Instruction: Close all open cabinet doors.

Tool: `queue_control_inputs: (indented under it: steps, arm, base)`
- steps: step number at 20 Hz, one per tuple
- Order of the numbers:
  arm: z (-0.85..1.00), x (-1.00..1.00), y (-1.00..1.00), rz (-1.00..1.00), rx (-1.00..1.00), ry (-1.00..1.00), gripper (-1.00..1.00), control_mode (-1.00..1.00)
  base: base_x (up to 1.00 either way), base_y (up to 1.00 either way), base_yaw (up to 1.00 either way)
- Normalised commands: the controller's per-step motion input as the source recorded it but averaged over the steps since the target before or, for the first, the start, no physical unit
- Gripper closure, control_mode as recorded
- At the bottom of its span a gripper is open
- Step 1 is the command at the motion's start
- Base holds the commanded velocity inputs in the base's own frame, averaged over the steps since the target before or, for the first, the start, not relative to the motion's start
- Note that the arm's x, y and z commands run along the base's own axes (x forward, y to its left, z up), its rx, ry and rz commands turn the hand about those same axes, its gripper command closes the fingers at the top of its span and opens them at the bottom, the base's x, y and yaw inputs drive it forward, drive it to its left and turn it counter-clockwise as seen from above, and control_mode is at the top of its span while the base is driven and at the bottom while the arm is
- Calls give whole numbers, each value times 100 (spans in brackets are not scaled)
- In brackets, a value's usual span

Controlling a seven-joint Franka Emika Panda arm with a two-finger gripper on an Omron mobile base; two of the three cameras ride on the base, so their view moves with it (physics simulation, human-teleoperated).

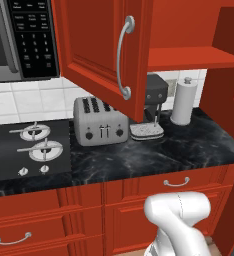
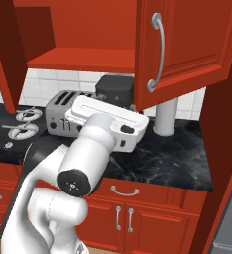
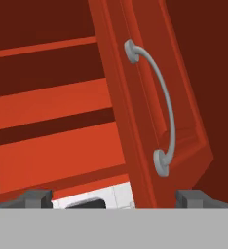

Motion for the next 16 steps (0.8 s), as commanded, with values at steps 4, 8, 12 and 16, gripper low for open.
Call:
queue_control_inputs:
  steps: [4, 8, 12, 16]
  arm:
    - [22, 29, -29, 0, 4, -2, -100, -100]
    - [12, 36, -32, 0, 5, 0, -100, -100]
    - [1, 34, -29, 0, 4, 0, -100, -100]
    - [0, 43, -11, 0, 3, 0, -100, -100]
  base:
    - [0, 0, 0]
    - [0, 0, 0]
    - [0, 0, 0]
    - [0, 0, 0]
